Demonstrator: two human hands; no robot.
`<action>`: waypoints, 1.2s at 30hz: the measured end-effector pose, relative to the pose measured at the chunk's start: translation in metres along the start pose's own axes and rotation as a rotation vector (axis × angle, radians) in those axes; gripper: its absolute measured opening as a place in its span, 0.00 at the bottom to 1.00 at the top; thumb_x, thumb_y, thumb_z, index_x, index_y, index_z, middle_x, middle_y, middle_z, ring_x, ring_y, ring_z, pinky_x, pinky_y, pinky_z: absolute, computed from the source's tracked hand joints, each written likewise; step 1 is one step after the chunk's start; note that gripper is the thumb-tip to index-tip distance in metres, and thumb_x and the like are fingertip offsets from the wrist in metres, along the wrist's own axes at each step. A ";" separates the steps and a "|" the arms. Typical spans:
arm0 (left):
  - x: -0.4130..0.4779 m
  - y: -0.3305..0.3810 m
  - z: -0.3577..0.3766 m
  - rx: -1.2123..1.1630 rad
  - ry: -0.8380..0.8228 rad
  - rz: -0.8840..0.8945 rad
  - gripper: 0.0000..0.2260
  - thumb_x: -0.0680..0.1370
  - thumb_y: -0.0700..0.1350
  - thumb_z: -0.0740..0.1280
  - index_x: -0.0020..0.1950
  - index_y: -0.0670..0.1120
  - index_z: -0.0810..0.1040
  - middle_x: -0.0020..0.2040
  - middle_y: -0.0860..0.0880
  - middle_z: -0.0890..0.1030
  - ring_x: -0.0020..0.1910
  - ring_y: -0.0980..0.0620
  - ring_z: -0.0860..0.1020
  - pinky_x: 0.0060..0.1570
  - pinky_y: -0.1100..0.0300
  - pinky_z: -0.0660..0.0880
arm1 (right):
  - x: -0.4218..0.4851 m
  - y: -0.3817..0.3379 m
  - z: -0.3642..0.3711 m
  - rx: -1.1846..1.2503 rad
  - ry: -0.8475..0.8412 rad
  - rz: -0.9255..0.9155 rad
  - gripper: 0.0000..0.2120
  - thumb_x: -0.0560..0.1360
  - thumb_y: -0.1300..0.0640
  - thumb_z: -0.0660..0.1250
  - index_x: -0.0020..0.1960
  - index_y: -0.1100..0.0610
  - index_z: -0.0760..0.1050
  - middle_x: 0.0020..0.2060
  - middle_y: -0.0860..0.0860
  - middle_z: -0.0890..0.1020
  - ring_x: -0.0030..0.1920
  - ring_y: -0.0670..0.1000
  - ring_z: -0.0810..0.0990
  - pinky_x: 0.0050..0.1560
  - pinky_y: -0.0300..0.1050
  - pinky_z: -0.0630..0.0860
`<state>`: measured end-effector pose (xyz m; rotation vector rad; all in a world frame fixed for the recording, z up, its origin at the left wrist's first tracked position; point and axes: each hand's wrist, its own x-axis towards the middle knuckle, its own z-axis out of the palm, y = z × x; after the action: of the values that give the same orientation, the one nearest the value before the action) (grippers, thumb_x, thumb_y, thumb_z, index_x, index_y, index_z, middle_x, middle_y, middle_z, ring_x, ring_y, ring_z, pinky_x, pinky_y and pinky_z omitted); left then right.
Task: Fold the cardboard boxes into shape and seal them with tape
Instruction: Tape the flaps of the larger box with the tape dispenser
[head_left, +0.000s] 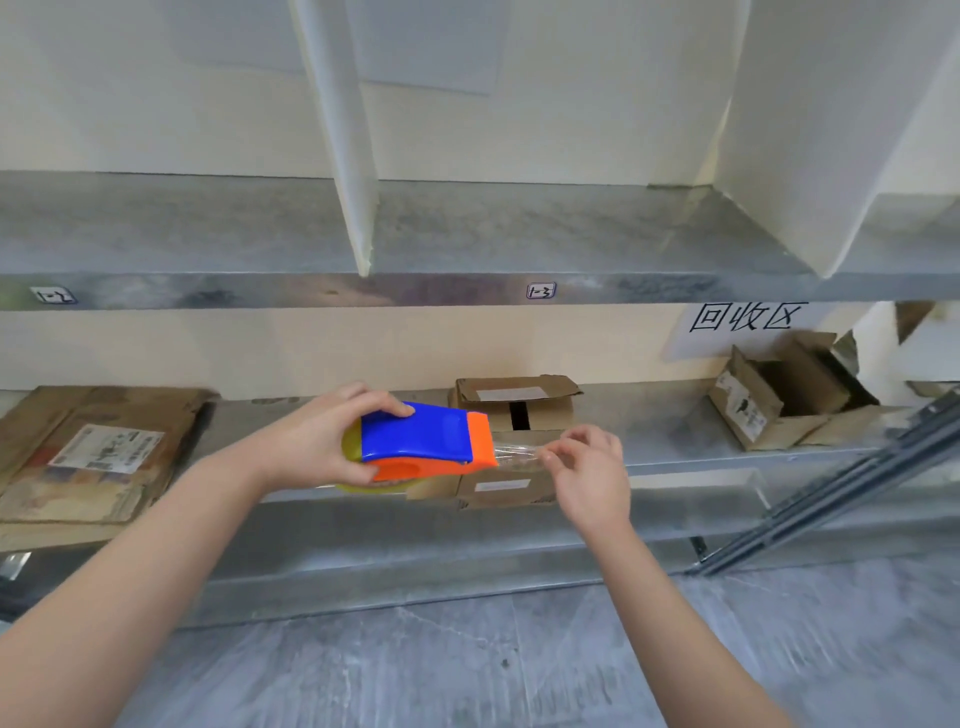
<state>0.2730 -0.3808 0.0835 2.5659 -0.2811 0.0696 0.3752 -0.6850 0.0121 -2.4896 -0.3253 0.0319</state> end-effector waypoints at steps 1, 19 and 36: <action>0.001 0.000 0.001 0.002 -0.005 0.002 0.28 0.63 0.63 0.71 0.59 0.76 0.64 0.54 0.59 0.72 0.55 0.61 0.73 0.57 0.72 0.66 | 0.000 0.003 -0.001 0.011 0.031 0.004 0.09 0.78 0.49 0.66 0.46 0.51 0.83 0.48 0.42 0.72 0.55 0.43 0.62 0.50 0.43 0.66; 0.020 -0.015 0.015 0.026 0.090 -0.133 0.27 0.63 0.58 0.72 0.59 0.71 0.68 0.54 0.60 0.69 0.56 0.64 0.70 0.55 0.77 0.62 | 0.054 0.038 -0.014 0.150 -0.081 0.089 0.09 0.82 0.52 0.58 0.46 0.51 0.73 0.39 0.48 0.80 0.42 0.53 0.78 0.40 0.45 0.72; 0.049 -0.012 0.024 0.052 0.110 -0.216 0.27 0.63 0.56 0.74 0.60 0.66 0.69 0.55 0.59 0.71 0.57 0.65 0.68 0.55 0.78 0.61 | 0.098 0.059 0.005 0.007 -0.094 -0.161 0.09 0.82 0.58 0.55 0.55 0.58 0.73 0.67 0.47 0.68 0.54 0.54 0.77 0.44 0.44 0.70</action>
<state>0.3231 -0.3922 0.0622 2.6160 0.0399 0.1381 0.4824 -0.7040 -0.0216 -2.4515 -0.5635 0.0837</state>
